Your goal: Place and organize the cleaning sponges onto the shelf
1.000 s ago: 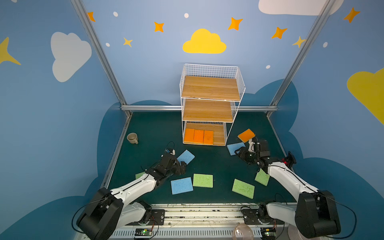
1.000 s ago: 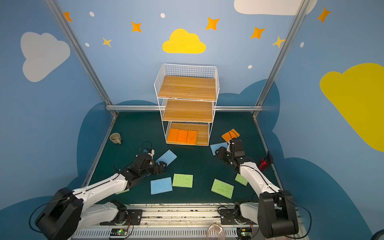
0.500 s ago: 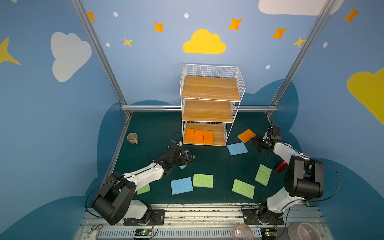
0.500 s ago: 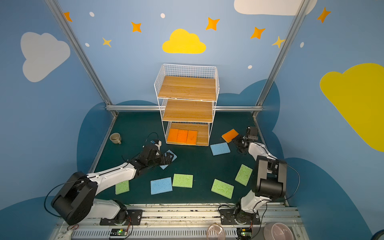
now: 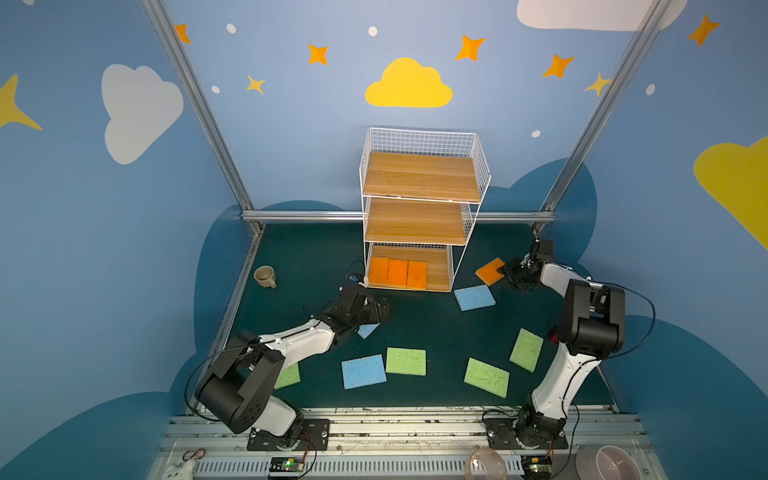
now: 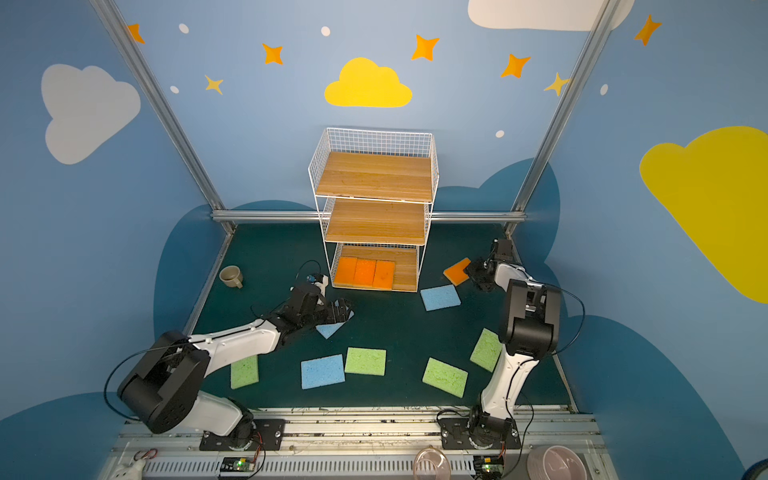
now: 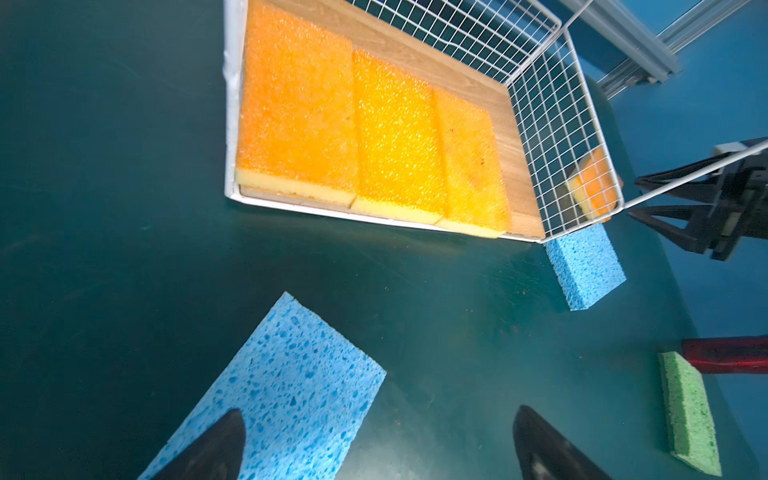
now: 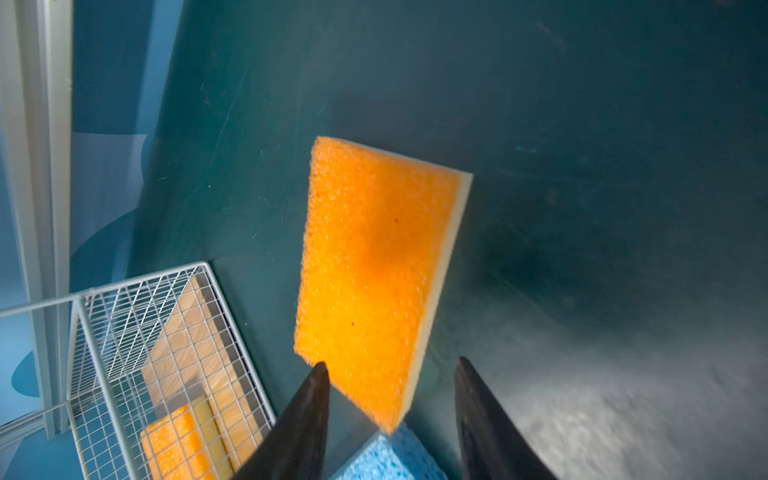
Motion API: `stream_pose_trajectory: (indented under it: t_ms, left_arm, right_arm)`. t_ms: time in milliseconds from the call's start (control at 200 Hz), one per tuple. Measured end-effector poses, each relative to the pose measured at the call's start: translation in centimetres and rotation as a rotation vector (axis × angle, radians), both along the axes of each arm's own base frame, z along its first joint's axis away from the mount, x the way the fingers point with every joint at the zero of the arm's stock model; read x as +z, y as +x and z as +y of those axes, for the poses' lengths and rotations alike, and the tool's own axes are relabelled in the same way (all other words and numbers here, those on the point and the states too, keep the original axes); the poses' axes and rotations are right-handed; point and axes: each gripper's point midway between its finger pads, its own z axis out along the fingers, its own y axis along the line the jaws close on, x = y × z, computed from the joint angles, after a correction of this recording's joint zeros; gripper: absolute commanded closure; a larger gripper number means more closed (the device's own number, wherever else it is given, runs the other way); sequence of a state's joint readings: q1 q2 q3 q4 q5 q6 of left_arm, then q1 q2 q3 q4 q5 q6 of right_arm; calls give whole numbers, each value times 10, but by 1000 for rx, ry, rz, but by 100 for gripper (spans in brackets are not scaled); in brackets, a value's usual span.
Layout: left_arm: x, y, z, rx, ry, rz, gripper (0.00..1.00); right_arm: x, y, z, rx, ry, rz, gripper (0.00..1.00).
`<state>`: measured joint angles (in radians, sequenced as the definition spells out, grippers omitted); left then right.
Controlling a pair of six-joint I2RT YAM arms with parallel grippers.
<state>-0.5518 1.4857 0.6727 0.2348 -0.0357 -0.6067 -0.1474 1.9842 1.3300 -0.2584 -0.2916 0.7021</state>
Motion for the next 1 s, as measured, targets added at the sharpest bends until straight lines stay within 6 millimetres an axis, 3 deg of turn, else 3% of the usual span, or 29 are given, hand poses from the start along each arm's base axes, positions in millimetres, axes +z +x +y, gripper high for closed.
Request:
stream_pose_trajectory:
  t_ms: [345,536,721,891,996]
  left_arm:
    - [0,2,-1,3,-7,-7,0]
    - [-1,2,-1,3,-6,-7,0]
    - [-2,1,0,3,-5,-4,0]
    - [1,-8,5,5,-4,4,0]
    - [12,-15,9,4,-15,-14,0]
  right_arm:
    - [-22,10,9,27,18,50,60]
    - [-24,15,11,30,28,49,86]
    - [-21,17,11,34,29,40,100]
    - [-19,15,12,38,30,39,100]
    - [-12,2,14,40,32,42,100]
